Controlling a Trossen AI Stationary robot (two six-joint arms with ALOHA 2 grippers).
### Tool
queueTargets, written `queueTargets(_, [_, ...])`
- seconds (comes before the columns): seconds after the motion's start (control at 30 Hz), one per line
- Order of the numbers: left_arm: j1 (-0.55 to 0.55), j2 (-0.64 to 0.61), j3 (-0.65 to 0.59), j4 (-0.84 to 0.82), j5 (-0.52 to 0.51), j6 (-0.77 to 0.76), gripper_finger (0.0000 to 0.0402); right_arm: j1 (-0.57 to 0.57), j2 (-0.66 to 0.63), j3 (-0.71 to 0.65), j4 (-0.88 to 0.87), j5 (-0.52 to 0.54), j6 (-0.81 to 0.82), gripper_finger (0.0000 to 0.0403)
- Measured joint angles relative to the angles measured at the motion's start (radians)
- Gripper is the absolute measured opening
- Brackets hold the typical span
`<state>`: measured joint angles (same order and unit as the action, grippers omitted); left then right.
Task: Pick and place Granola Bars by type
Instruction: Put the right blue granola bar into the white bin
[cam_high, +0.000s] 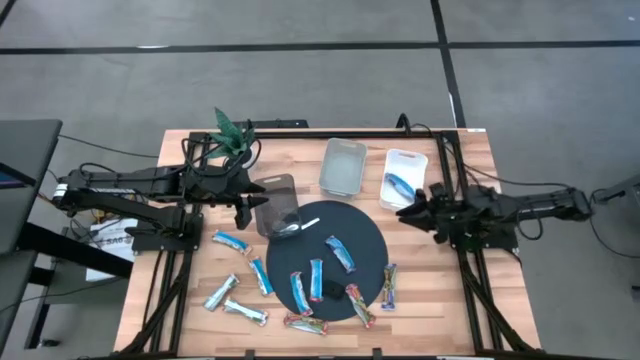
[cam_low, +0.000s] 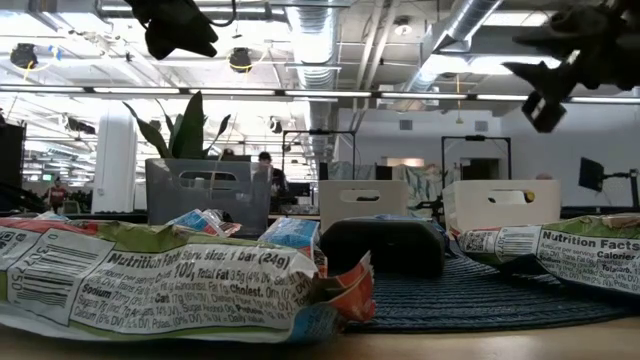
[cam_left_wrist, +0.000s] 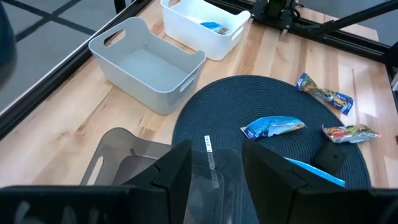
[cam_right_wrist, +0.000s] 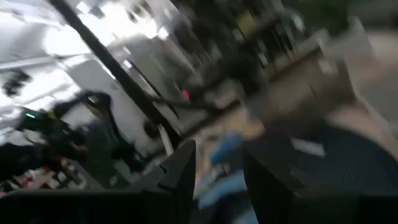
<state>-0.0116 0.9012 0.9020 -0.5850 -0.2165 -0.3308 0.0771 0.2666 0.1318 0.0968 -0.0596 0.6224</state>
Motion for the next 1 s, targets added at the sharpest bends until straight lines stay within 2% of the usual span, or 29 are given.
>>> queueTargets(0.13, [0.000, 0.000, 0.000, 0.000, 0.000, -0.014, 0.0134, -0.001, 0.032, 0.098, -0.217, 0.009, 0.006, 0.0122])
queueTargets(0.27, [0.000, 0.000, 0.000, 0.000, 0.000, -0.014, 0.0134, -0.001, 0.047, 0.147, -0.350, 0.008, -0.003, 0.0122])
queueTargets(0.5, [0.000, 0.000, 0.000, -0.001, 0.000, -0.014, 0.0134, 0.041, 0.046, 0.148, -0.314, 0.006, -0.171, 0.0122])
queueTargets(0.63, [0.000, 0.000, 0.000, -0.001, 0.000, -0.014, 0.0134, 0.041, 0.044, 0.126, -0.305, 0.006, -0.141, 0.0122])
queueTargets(0.73, [0.000, 0.000, 0.000, -0.001, 0.000, -0.015, 0.0134, 0.041, 0.044, 0.118, -0.368, -0.010, -0.037, 0.0122])
queueTargets(0.93, [0.000, 0.000, 0.000, -0.001, 0.000, -0.058, 0.0134, 0.050, 0.044, 0.118, -0.420, -0.203, 0.418, 0.0122])
queueTargets(1.0, [0.000, 0.000, 0.000, -0.001, 0.000, -0.073, 0.0134, 0.073, 0.044, 0.117, -0.418, -0.232, 0.534, 0.0122])
